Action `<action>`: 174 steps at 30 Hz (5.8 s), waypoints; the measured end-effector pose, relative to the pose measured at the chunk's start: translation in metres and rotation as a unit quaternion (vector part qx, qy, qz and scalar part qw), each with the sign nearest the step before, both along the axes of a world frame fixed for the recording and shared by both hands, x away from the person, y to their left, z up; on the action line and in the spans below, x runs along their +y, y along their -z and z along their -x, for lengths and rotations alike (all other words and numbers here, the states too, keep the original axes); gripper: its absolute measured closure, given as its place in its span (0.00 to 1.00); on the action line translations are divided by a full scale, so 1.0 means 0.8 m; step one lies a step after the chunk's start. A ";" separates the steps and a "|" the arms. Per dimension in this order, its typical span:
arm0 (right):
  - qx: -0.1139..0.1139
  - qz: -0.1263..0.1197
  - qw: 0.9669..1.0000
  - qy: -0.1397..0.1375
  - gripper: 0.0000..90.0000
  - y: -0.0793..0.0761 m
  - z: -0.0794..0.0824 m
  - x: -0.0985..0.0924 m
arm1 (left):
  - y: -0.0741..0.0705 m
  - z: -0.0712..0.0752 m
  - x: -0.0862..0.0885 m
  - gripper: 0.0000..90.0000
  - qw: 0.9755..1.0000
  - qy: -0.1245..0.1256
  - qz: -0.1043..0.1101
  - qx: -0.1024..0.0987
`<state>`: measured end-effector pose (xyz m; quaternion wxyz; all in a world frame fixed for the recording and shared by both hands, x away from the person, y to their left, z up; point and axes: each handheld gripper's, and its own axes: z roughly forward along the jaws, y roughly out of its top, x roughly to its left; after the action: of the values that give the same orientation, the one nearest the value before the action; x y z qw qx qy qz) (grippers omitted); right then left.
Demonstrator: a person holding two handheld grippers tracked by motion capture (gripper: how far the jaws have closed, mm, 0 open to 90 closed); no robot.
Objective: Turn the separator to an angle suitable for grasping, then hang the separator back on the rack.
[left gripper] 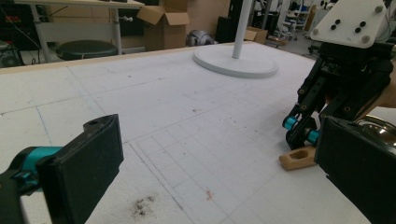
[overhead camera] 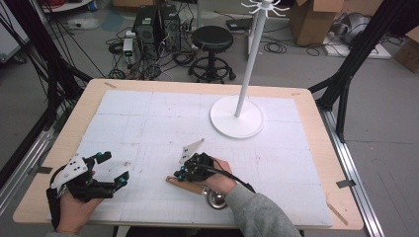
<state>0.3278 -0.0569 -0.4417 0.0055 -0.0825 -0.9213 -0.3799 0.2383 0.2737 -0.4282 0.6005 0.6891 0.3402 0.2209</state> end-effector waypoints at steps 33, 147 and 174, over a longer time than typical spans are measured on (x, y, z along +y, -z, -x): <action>-0.025 -0.017 0.999 0.015 0.66 -0.032 0.018 -0.012 | 0.000 0.000 0.003 0.02 1.000 0.001 0.004 0.000; 0.014 0.216 0.975 0.055 0.77 -0.037 0.064 -0.041 | 0.001 -0.023 -0.020 0.02 1.000 0.030 0.009 0.005; -0.002 0.128 0.989 0.074 0.78 -0.064 0.057 -0.074 | 0.001 -0.025 -0.020 0.02 0.999 0.029 0.012 0.005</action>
<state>0.2823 -0.1160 -0.3904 -0.0354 -0.1498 -0.9536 -0.2588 0.2584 0.2574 -0.4293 0.6131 0.6925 0.3257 0.1959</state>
